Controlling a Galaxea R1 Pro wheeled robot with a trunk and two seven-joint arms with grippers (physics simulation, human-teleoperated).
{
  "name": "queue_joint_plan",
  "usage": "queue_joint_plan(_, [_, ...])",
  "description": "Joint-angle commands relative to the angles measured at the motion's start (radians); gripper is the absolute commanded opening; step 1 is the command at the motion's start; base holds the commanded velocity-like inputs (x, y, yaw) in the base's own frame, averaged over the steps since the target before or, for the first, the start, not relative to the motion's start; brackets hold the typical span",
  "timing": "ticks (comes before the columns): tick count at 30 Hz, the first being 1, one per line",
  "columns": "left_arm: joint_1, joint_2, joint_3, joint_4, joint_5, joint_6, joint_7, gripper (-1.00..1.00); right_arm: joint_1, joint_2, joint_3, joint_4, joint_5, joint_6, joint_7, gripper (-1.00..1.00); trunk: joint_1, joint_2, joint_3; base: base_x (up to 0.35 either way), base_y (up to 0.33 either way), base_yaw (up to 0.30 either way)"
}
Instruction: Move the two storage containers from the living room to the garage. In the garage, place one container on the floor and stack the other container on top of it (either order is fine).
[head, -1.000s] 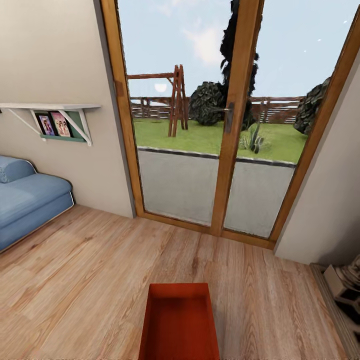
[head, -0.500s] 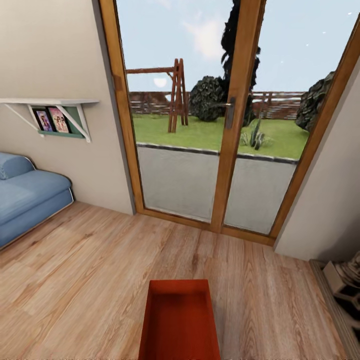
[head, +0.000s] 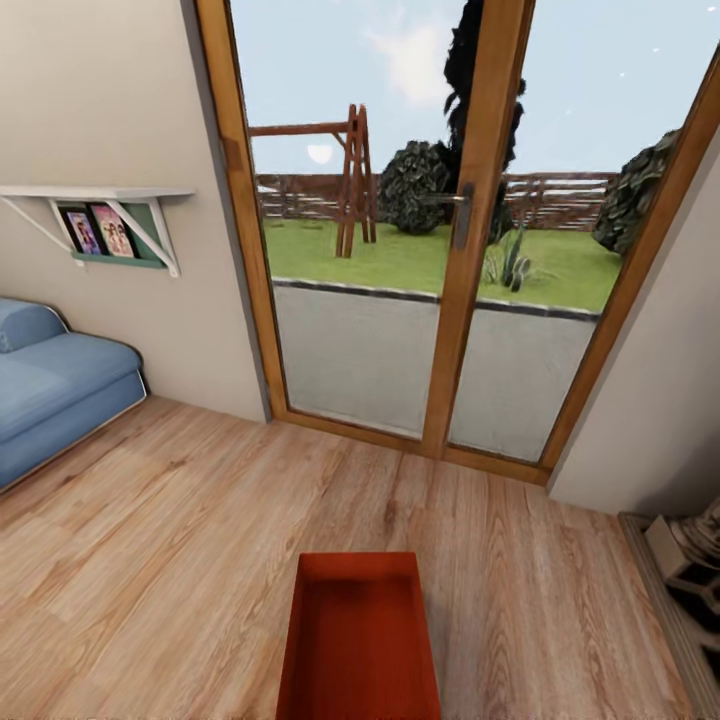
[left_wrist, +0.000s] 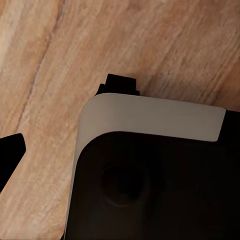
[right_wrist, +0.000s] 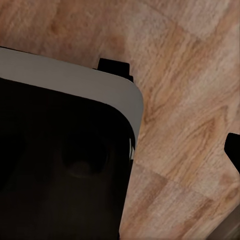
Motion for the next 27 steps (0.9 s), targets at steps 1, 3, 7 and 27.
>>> queue_joint_plan(1, [-0.001, 0.0, -0.008, 0.001, 0.008, -0.003, 0.0, 1.0, -0.001, 0.0, 0.008, 0.003, -0.011, -0.006, 0.003, 1.0, 0.0, 0.0, -0.002, 0.0, 0.0, 0.0])
queue_joint_plan(3, [-0.001, 0.0, -0.008, 0.001, 0.008, -0.003, 0.0, 1.0, -0.001, 0.0, 0.007, 0.003, -0.011, -0.006, 0.003, 1.0, 0.0, 0.0, -0.006, 0.0, 0.0, 0.0])
queue_joint_plan(7, [-0.001, 0.0, -0.008, 0.001, 0.008, -0.003, 0.0, 1.0, -0.001, 0.0, 0.006, 0.003, -0.012, -0.006, 0.003, 1.0, 0.0, 0.0, -0.012, 0.0, 0.0, 0.0])
queue_joint_plan(27, [-0.001, 0.0, -0.008, 0.001, 0.008, -0.003, 0.0, 1.0, -0.001, 0.0, 0.005, 0.003, -0.01, -0.006, -0.001, 1.0, 0.0, 0.0, -0.044, 0.0, 0.0, 0.0])
